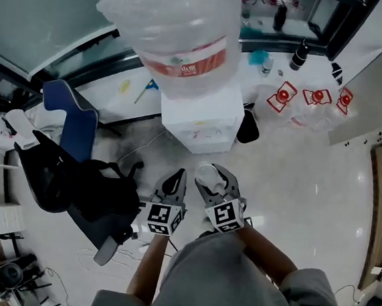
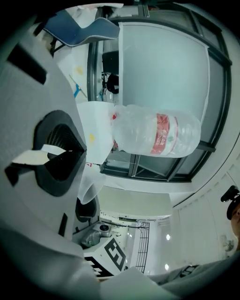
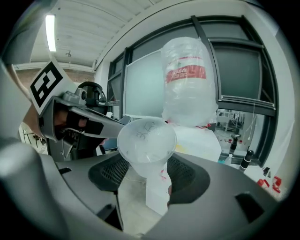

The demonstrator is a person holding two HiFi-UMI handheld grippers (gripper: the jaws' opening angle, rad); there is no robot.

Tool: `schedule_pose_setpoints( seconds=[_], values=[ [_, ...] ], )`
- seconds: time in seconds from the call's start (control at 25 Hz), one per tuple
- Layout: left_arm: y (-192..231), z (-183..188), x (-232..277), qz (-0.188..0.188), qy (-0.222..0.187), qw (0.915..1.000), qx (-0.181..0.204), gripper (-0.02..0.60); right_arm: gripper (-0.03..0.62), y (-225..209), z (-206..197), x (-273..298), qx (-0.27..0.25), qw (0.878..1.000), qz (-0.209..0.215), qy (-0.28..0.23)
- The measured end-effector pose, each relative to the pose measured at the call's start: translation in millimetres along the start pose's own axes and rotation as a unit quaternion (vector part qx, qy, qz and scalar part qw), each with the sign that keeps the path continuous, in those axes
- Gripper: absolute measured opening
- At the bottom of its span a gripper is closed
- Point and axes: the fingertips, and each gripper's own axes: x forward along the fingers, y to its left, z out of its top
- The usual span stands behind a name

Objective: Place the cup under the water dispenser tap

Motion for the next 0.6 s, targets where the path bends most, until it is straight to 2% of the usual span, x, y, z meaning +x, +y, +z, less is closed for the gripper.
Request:
schedule_pose_setpoints(
  seconds=[0.48, 0.6],
  values=[
    [24, -8, 81, -0.030, 0.073, 0.9967, 0.019, 0.009, 0.256, -57, -23, 47, 0.053, 0.998, -0.021, 0.025],
    [29, -9, 97, -0.033, 0.078, 0.9961, 0.022, 0.009, 0.256, -73, -31, 55, 0.059, 0.997, -0.030, 0.029]
  ],
)
